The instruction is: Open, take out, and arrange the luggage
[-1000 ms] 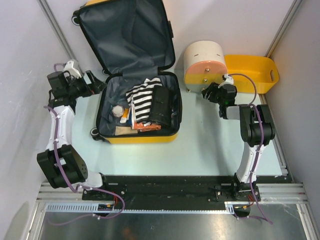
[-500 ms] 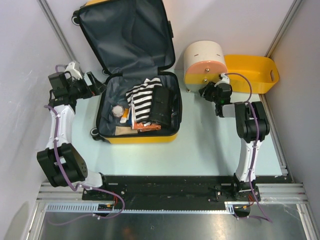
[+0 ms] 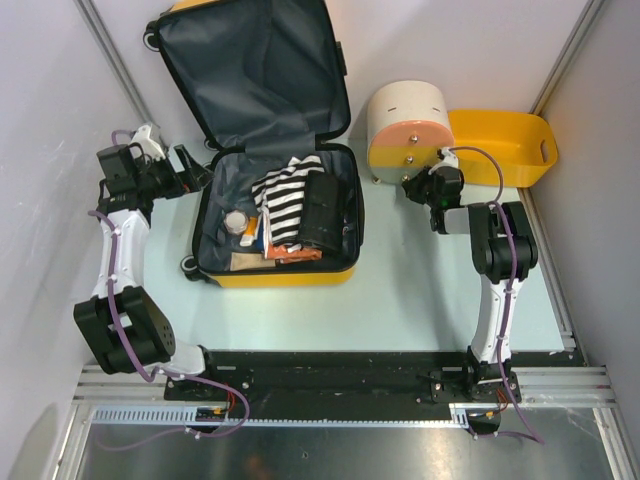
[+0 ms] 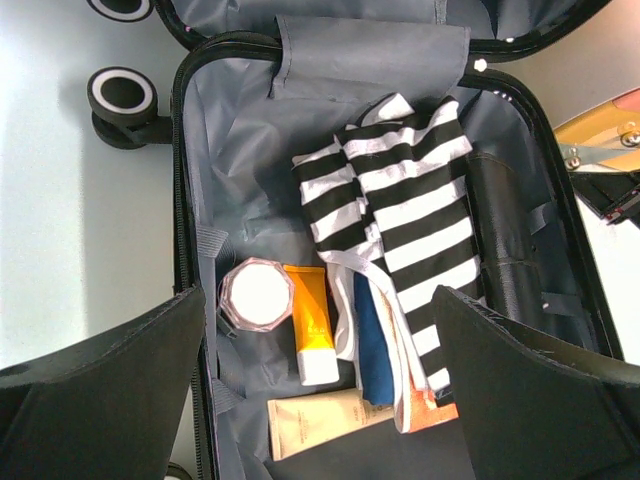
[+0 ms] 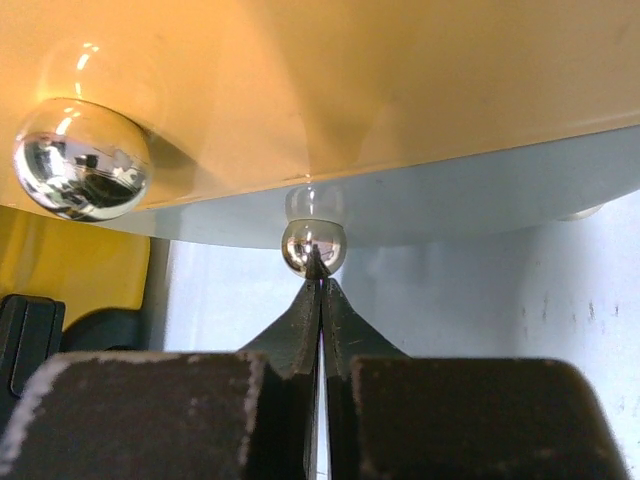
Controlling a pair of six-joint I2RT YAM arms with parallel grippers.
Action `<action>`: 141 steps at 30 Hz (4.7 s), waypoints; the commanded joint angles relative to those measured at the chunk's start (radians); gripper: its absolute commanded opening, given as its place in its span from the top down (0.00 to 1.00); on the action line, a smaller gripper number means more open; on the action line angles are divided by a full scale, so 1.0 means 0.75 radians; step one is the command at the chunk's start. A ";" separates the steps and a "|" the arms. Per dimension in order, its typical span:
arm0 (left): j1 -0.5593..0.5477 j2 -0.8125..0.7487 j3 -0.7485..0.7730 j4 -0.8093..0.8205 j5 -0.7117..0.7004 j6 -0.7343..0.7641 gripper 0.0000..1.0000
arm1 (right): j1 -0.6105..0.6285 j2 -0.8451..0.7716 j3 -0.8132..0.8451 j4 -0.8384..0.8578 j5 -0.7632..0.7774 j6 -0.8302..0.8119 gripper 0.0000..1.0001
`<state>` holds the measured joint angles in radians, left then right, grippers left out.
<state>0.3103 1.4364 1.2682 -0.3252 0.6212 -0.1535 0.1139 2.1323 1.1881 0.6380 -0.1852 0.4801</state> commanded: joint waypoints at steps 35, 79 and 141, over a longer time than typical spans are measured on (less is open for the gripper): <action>0.010 -0.054 -0.028 0.006 0.020 0.047 0.00 | 0.038 0.008 0.109 0.025 0.186 0.213 0.51; -0.088 -0.030 -0.075 -0.233 -0.128 0.478 0.03 | 0.100 -0.399 -0.381 -0.075 0.139 0.131 0.24; -0.712 -0.038 0.046 -0.109 -0.196 0.366 0.90 | 0.333 -0.886 -0.101 -0.413 -0.571 -0.174 0.12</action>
<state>-0.1467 1.5074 1.3621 -0.5522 0.4732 0.0761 0.3225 1.4582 1.0519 0.2371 -0.5850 0.1677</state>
